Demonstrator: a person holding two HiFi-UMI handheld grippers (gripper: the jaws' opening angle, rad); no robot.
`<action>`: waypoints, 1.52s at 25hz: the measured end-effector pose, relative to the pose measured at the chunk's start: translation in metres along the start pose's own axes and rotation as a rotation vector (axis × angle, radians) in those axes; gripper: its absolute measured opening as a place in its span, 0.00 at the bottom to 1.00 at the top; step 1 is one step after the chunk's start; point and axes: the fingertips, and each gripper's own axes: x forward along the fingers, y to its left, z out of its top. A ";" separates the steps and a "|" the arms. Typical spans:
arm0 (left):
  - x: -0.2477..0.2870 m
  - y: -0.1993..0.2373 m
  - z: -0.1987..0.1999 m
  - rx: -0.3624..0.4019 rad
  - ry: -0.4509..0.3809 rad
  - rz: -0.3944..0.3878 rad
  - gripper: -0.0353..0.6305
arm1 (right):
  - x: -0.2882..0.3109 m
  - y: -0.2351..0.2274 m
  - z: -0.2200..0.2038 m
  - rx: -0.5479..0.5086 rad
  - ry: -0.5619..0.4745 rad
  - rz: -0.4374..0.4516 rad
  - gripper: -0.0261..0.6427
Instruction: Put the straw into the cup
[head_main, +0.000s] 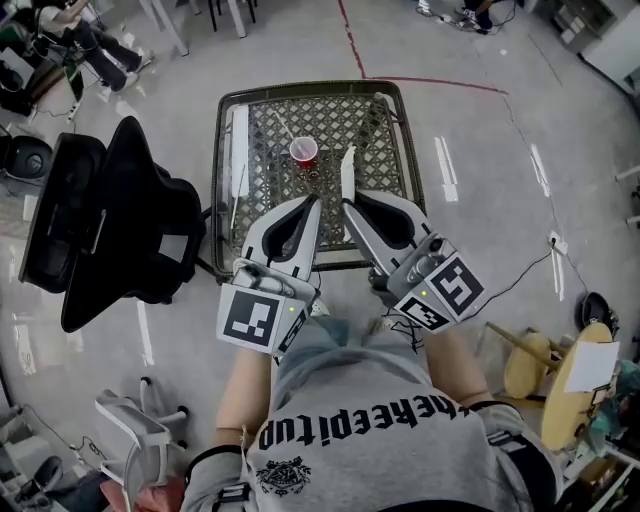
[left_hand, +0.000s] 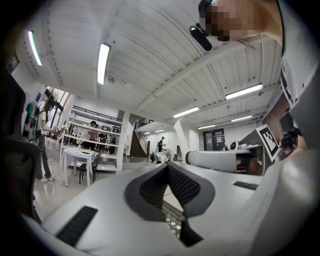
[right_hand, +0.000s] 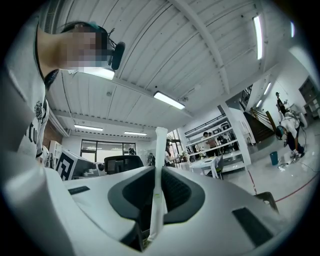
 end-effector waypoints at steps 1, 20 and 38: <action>0.000 0.004 -0.001 -0.001 0.001 -0.006 0.09 | 0.004 0.000 -0.001 0.000 -0.002 -0.006 0.12; 0.008 0.039 -0.005 -0.037 -0.008 -0.088 0.09 | 0.031 -0.008 -0.007 -0.021 0.004 -0.112 0.12; 0.045 0.098 -0.001 -0.038 -0.016 0.030 0.09 | 0.097 -0.055 -0.002 -0.017 0.028 -0.008 0.12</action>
